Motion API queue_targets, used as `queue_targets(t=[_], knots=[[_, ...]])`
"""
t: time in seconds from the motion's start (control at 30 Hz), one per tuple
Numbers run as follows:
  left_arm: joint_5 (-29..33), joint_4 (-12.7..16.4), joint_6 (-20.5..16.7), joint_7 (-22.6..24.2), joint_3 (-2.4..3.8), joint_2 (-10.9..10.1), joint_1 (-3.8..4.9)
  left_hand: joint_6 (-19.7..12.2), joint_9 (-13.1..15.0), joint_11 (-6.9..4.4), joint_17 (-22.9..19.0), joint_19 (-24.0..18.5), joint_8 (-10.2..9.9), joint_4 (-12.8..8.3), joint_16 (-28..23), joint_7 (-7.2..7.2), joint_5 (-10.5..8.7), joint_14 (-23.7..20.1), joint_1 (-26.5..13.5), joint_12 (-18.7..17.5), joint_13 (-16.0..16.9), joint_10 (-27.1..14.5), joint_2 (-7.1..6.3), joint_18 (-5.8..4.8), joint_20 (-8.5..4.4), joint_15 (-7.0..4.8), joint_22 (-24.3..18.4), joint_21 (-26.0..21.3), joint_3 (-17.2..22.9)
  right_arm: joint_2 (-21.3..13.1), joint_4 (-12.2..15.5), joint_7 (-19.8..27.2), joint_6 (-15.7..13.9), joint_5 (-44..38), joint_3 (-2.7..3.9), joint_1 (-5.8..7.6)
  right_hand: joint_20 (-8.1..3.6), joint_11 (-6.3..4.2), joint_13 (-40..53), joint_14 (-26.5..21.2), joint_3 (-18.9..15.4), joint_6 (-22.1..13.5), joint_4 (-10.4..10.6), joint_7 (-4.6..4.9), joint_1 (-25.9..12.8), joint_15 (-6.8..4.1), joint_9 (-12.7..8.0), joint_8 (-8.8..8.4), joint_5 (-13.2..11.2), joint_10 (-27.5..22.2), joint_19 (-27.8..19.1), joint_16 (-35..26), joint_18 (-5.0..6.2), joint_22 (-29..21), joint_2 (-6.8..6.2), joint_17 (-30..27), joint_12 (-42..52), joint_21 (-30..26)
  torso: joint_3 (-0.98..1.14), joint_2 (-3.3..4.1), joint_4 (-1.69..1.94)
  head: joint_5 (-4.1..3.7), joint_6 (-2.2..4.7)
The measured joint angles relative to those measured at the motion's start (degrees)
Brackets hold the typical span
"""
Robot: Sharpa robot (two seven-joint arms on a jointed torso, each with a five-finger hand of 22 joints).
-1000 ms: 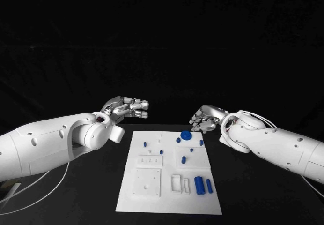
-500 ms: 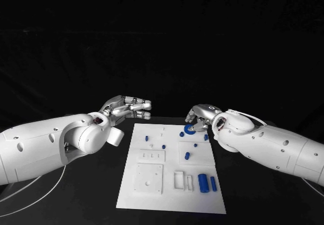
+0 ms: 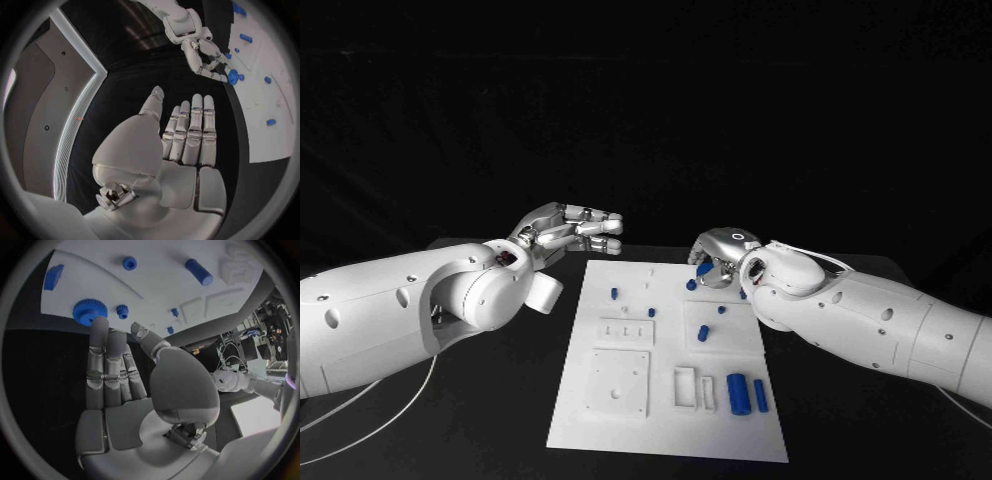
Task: Assemble the parts on the task board
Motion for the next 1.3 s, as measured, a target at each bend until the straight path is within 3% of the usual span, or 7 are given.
queue_targets(t=[0.53, 0.73, 1.3], knots=[[-0.41, -0.13, 0.0, 0.02, 0.0, 0.15, 0.52, 0.0, 0.0, 0.0, 0.0, 0.0, 0.0, 0.0, 0.0, 0.0, 0.0, 0.0, 0.0, 0.0, 0.0, 0.0, 0.0, 0.0, 0.0, 0.0, 0.0, 0.0, 0.0, 1.12, -1.27, -1.42, 0.42, -2.21, -0.84, -0.81, 0.09, 0.0, 0.0, -0.2, 1.79, 0.44, 0.21, 0.0, -0.24, -0.19, 0.0, 0.0, -0.66, 0.41, 0.52, 0.79, -0.08, 4.76, -0.24, -1.26, 0.0, -2.7, 0.03, 0.59, 0.19, -0.29, -0.15], [-0.59, -0.29, -0.01, 0.02, 0.02, 0.37, 0.58, 0.0, 0.01, 0.0, 0.0, 0.0, 0.0, 0.0, 0.0, 0.0, 0.0, 0.0, 0.0, 0.0, -0.01, 0.0, 0.0, 0.0, 0.0, 0.0, 0.0, 0.0, 0.0, 1.54, -1.7, -1.48, 0.62, -2.39, -0.93, -1.26, 0.16, -0.28, 0.0, -0.2, 3.51, 1.42, 0.55, -0.1, -0.72, -0.19, 0.01, 0.0, -0.66, 1.36, 0.64, 1.1, -0.1, 5.96, 0.21, -1.32, 0.0, -3.44, 0.03, 0.61, 0.35, -0.57, -0.34], [-0.85, -0.62, -0.01, 0.08, 0.04, 0.5, 1.04, 0.0, 0.06, 0.0, 0.0, 0.0, 0.0, -0.15, 0.0, 0.0, 0.0, 0.0, 0.0, 0.0, -0.01, 0.0, 0.0, 0.0, 0.0, 0.0, 0.0, 0.0, 0.15, 2.22, -3.46, -1.43, 0.77, -2.37, -0.92, -1.9, -0.22, -0.51, 0.01, -0.39, 6.65, 2.27, 1.88, -0.18, -1.39, -0.4, 0.02, 0.0, -1.99, 2.35, 1.03, 1.1, -0.52, 8.46, 0.47, -1.4, 0.0, -5.05, -0.05, 0.72, 0.35, -0.62, -1.05]])
